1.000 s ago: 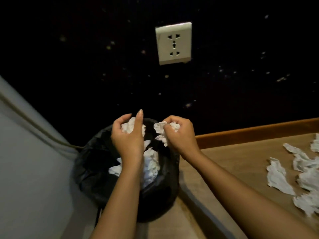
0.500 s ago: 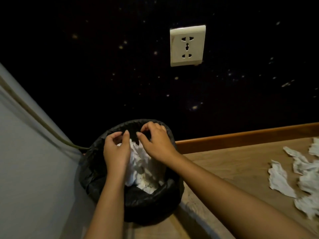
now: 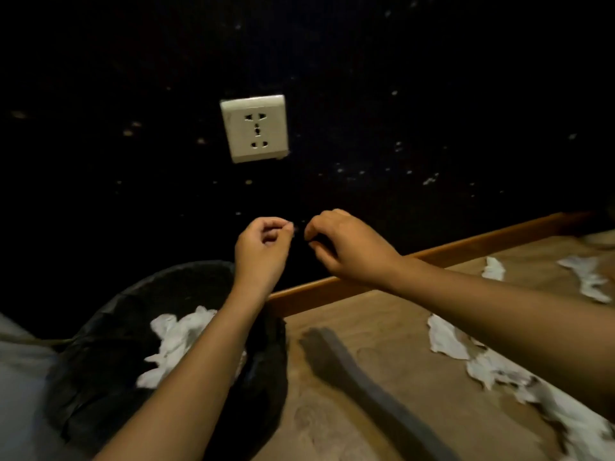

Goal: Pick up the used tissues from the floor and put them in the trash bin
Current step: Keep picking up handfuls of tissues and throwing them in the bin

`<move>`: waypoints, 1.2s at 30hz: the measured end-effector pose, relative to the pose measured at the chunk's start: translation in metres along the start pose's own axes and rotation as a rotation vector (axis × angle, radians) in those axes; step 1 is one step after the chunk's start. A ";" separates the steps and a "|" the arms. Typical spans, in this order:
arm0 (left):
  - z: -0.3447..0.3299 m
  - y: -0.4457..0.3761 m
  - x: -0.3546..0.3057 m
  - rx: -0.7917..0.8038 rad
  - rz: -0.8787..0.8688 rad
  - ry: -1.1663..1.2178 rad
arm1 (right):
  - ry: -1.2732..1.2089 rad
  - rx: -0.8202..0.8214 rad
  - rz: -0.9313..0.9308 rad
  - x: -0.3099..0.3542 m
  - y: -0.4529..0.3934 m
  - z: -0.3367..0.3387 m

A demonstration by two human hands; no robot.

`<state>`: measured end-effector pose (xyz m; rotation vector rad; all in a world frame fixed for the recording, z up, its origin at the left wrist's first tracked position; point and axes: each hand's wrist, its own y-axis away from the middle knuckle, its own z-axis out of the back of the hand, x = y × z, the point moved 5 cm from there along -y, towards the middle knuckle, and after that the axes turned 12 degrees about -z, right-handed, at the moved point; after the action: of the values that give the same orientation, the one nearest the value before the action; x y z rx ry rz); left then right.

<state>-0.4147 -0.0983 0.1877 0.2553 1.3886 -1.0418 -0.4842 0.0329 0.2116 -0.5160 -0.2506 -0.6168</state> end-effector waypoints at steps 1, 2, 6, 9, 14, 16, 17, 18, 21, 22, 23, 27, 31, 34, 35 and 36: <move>-0.019 0.001 -0.006 0.057 -0.028 -0.026 | -0.004 -0.025 -0.026 -0.015 0.008 0.012; -0.037 0.004 -0.011 0.115 -0.051 -0.050 | -0.013 -0.053 -0.063 -0.031 0.016 0.022; -0.106 0.018 -0.019 0.302 -0.036 -0.119 | -0.015 -0.147 -0.225 -0.093 0.057 0.042; -0.150 0.034 -0.016 0.389 0.038 -0.165 | -0.027 -0.185 -0.335 -0.138 0.092 0.053; -0.221 0.064 -0.016 0.474 0.102 -0.195 | -0.074 -0.239 -0.493 -0.206 0.143 0.076; -0.249 0.080 -0.015 0.507 0.116 -0.179 | -0.128 -0.273 -0.547 -0.230 0.163 0.082; -0.266 0.088 -0.014 0.528 0.108 -0.175 | -0.162 -0.290 -0.580 -0.241 0.176 0.085; -0.282 0.096 -0.013 0.543 0.100 -0.172 | -0.197 -0.307 -0.621 -0.252 0.190 0.087; -0.331 0.125 -0.008 0.551 0.136 -0.123 | -0.282 -0.361 -0.749 -0.283 0.241 0.090; -0.348 0.137 -0.006 0.548 0.164 -0.101 | -0.310 -0.379 -0.790 -0.293 0.261 0.090; -0.364 0.151 -0.004 0.547 0.195 -0.081 | -0.334 -0.396 -0.834 -0.302 0.281 0.088; -0.416 0.212 0.007 0.656 0.210 -0.051 | -0.337 -0.432 -1.023 -0.331 0.363 0.066; -0.451 0.262 0.028 0.949 -0.154 -0.125 | -0.145 -0.335 -1.129 -0.337 0.432 0.028; -0.467 0.288 0.043 1.161 -0.373 -0.198 | -0.007 -0.131 -1.135 -0.327 0.468 -0.006; -0.468 0.297 0.047 1.244 -0.441 -0.260 | 0.030 -0.064 -1.128 -0.323 0.478 -0.017; -0.467 0.307 0.051 1.321 -0.493 -0.337 | 0.061 -0.004 -1.109 -0.319 0.486 -0.029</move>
<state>-0.5177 0.3764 -0.0929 0.6631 0.2694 -2.2017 -0.4394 0.5104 -0.1179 -0.3267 -0.4785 -1.7058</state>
